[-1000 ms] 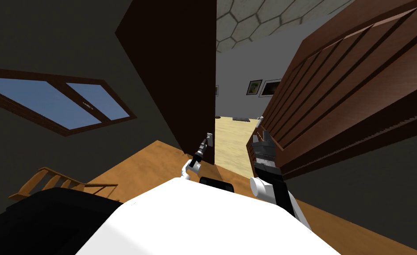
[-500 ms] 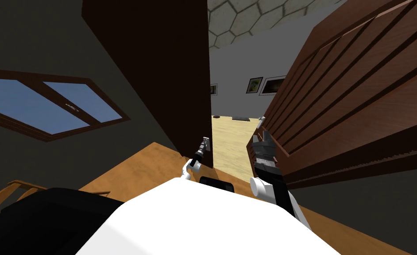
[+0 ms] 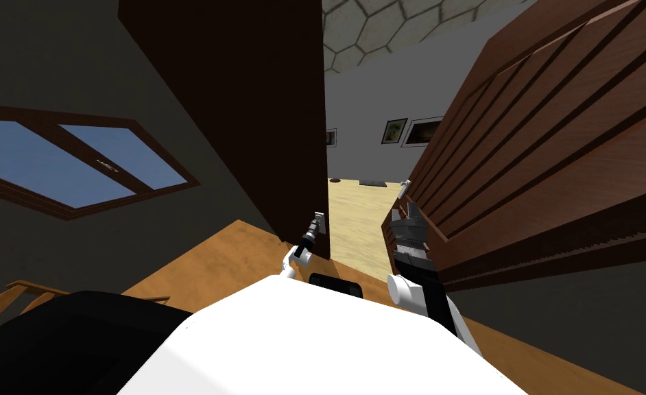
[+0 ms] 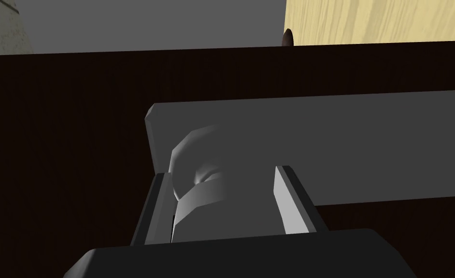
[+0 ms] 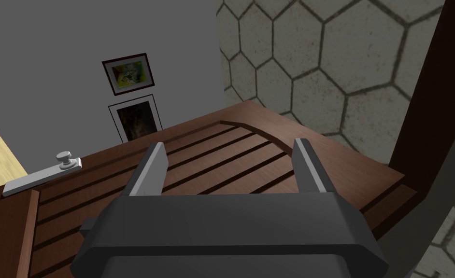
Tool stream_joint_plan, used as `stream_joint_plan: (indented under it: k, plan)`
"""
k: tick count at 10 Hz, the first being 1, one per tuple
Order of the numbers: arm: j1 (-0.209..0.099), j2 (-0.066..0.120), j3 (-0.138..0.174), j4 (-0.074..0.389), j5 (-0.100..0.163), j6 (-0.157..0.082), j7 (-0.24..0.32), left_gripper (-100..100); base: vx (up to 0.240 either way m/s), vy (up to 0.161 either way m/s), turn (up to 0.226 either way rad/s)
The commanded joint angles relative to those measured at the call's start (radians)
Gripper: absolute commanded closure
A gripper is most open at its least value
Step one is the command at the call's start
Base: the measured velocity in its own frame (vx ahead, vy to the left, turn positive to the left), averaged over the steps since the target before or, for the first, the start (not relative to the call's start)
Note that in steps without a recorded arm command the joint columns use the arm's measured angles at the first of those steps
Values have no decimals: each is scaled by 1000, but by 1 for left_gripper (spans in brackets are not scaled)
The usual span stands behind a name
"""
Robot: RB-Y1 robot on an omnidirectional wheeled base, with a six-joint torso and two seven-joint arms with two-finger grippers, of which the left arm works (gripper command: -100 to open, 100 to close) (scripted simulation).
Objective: Push the door open
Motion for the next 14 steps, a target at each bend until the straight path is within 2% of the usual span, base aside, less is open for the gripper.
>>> stream_joint_plan:
  k: [1, 5, 10, 14]
  plan:
    - [6, 0, -2, 2, 0, 0, 1, 100, 0, 0, 0]
    - [-5, 5, 28, 6, 3, 1, -6, 100, 129, -53, 32]
    - [-14, 9, 83, 18, 10, 4, -18, 100, 185, -90, 57]
    - [-21, 9, 122, 26, 15, 6, -26, 100, 121, -72, 44]
